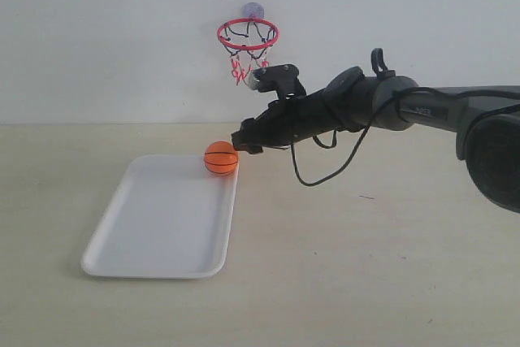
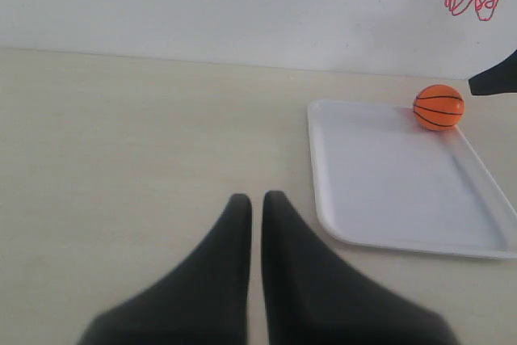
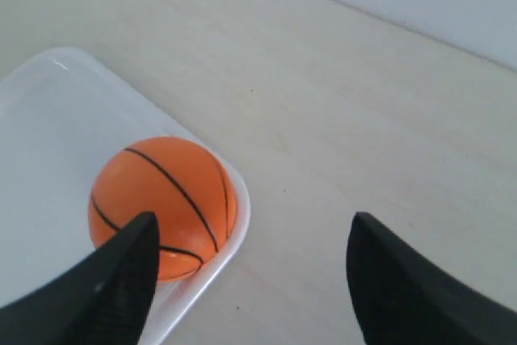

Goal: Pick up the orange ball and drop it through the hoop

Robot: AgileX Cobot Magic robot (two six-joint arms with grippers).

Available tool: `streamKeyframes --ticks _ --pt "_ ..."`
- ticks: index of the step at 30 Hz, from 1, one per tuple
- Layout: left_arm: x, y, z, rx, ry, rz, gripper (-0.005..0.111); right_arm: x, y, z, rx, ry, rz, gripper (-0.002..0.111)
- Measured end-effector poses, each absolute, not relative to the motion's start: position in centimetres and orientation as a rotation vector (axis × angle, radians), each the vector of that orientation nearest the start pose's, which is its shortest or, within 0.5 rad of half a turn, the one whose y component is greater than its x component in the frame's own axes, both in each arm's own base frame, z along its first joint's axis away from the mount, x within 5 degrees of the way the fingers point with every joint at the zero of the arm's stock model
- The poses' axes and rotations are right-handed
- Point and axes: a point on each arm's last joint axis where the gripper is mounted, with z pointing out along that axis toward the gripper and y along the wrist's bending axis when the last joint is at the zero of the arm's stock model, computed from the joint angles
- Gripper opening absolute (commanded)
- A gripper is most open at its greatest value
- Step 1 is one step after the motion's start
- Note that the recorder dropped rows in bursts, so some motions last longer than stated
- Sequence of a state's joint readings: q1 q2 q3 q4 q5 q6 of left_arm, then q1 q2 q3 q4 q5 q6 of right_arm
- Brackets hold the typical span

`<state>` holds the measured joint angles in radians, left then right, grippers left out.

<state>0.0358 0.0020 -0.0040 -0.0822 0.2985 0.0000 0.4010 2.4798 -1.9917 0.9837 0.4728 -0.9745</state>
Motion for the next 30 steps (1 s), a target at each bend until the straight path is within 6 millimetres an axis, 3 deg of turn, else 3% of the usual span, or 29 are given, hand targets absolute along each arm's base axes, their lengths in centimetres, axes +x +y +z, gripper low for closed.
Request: streamKeyframes --ticks 5,10,20,30 --pt "5.5 0.0 18.8 -0.084 1.777 -0.052 0.004 49.4 24.8 13.7 -0.653 2.163 0.675 0.062" --pt "5.5 0.0 18.8 -0.084 1.777 -0.052 0.004 49.2 24.9 13.6 -0.599 2.202 0.744 0.076" --pt "5.5 0.0 18.8 -0.084 1.777 -0.052 0.004 48.5 25.6 14.0 -0.374 2.299 1.016 0.075" --pt "5.5 0.0 18.8 -0.084 1.777 -0.052 0.004 48.5 26.0 12.9 -0.364 2.314 1.095 0.076"
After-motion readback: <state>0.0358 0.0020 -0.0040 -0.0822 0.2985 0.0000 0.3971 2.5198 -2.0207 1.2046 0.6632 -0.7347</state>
